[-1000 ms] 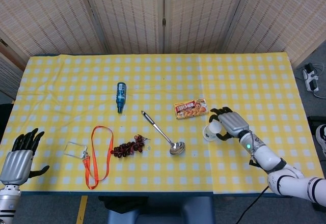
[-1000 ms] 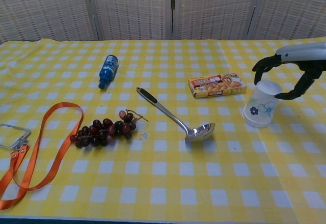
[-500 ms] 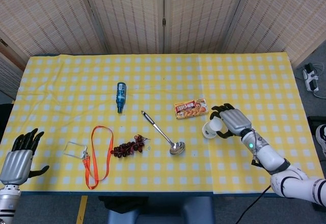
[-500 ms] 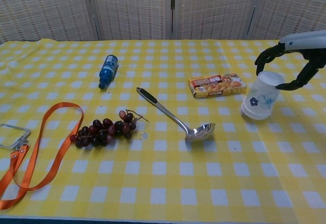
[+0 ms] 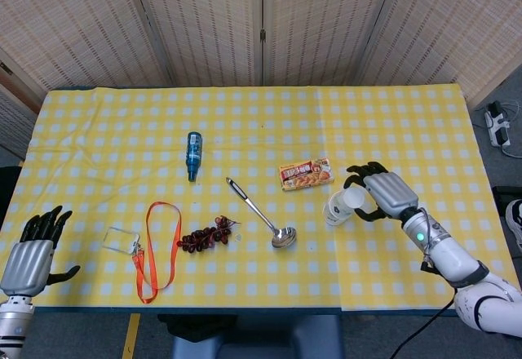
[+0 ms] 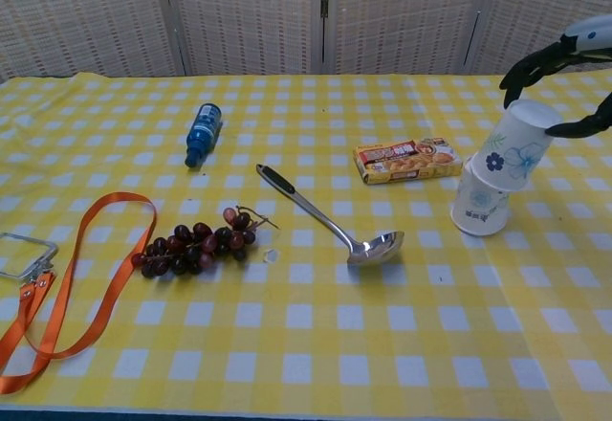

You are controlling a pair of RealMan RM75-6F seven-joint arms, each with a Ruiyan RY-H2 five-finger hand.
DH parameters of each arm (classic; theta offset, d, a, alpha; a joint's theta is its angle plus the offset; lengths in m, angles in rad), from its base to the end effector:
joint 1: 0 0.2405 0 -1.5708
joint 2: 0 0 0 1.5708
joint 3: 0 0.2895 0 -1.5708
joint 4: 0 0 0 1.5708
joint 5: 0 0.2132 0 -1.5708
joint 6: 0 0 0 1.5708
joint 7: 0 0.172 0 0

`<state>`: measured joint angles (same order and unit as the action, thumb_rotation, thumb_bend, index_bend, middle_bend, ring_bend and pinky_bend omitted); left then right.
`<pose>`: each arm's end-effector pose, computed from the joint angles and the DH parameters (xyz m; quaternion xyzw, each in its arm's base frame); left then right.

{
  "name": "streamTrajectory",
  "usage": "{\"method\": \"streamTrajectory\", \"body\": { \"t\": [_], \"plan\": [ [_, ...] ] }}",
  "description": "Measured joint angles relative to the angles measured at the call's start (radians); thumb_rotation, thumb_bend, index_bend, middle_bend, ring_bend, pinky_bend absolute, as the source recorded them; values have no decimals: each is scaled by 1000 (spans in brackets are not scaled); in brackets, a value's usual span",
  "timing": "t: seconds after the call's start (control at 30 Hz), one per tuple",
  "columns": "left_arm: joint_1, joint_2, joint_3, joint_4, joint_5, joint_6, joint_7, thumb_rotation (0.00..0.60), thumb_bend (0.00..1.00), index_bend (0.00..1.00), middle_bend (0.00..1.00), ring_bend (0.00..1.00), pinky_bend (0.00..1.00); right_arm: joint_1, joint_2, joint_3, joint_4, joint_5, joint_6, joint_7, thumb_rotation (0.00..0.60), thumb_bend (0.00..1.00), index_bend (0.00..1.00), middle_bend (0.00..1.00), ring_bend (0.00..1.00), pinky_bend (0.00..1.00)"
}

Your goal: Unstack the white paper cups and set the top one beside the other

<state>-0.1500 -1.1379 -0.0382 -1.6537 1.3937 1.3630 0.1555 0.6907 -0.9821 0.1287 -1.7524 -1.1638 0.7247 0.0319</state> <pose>-0.3428 0.2289 0.1444 -0.6236 -0.4022 -0.3230 0.5874 -0.2206 -0.3744 0.1186 0.7335 -0.4676 0.2986 0.3927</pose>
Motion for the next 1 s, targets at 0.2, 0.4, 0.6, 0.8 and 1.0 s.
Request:
{"method": "streamTrajectory", "body": {
  "t": [0.2, 0.4, 0.6, 0.8, 1.0],
  "plan": [
    [-2, 4, 2, -6, 2, -3, 1, 600, 199, 0, 0, 0, 0, -11, -29, -10, 28, -25, 3, 26, 600, 441, 389, 157, 128, 55],
    [0, 11, 1, -15, 1, 2, 2, 600, 199, 0, 0, 0, 0, -23, -6, 4, 21, -77, 17, 99, 600, 441, 389, 157, 128, 55],
    [0, 13, 1, -19, 3, 3, 2, 600, 199, 0, 0, 0, 0, -28, 44, 17, -21, -102, 30, 120, 600, 442, 389, 157, 129, 55],
    [1, 15, 2, -21, 6, 6, -2, 600, 199, 0, 0, 0, 0, -9, 68, 40, -57, -114, 24, 138, 600, 441, 389, 157, 129, 55],
    [4, 15, 5, -18, 6, 6, -7, 600, 199, 0, 0, 0, 0, 39, -8, 42, -19, -87, -24, 99, 600, 441, 389, 157, 129, 55]
  ]
}}
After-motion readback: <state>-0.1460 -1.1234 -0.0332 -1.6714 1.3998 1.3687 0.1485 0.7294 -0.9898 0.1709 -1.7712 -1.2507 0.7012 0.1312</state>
